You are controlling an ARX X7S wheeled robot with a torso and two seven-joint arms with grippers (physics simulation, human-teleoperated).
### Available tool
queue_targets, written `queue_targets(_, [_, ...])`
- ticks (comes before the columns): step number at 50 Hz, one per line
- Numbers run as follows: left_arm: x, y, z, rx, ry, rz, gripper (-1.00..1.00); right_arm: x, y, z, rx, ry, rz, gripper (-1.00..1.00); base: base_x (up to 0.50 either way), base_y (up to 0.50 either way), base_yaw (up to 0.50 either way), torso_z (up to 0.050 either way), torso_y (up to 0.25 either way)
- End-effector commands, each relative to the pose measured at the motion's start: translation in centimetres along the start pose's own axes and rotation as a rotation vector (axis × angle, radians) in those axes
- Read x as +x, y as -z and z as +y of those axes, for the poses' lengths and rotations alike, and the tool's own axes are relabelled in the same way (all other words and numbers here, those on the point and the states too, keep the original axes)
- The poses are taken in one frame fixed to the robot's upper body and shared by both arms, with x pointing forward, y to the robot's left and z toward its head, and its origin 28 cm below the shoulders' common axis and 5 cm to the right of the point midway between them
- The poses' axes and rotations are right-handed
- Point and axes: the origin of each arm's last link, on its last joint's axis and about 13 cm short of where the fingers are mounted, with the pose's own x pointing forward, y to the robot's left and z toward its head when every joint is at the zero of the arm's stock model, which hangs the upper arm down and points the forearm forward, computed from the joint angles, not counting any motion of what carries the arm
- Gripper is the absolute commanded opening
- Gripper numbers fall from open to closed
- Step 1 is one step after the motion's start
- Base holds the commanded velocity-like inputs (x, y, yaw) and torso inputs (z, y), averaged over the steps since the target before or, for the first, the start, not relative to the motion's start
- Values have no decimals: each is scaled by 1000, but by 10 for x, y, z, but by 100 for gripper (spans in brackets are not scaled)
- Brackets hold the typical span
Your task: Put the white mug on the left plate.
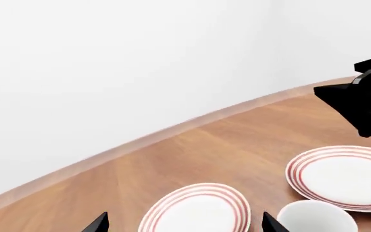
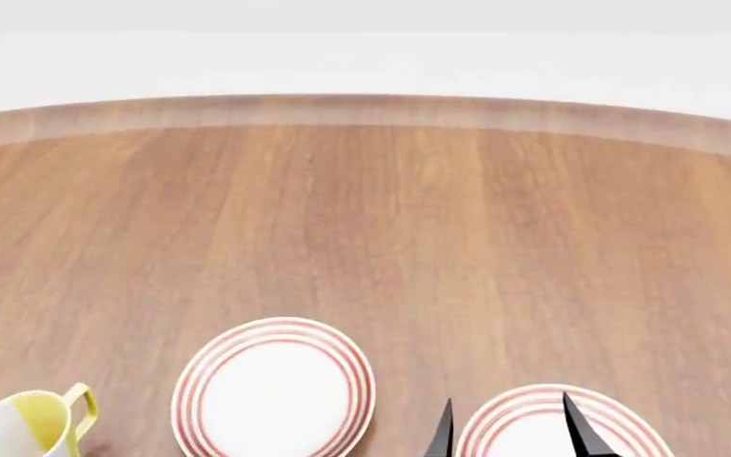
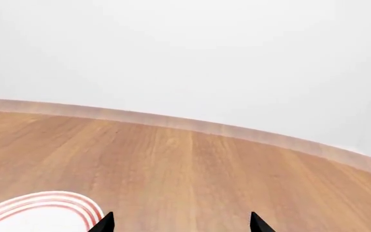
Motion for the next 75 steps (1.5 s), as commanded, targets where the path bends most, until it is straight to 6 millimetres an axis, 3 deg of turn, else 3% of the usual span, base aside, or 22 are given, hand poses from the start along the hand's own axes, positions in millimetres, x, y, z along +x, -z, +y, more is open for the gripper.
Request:
queue_targets(1, [-22,-2,-1,29,88,6,100,-1,-1,0,0,1,-1,100,0,0,0,0,0])
queue_targets(14, [-44,-2,-1,71,150,36,100,0,0,1,-5,-2,-2,100,0,0,0,0,0])
queue_targets(15, [-72,8,-9,91,219,84,100,-1,-2,0,8,4,-12,100,0,0,0,0,0])
queue_targets(75, [-77,28,-28,53,337,132,100,0,-3,-1,11,11,-16,100,0,0,0,0,0])
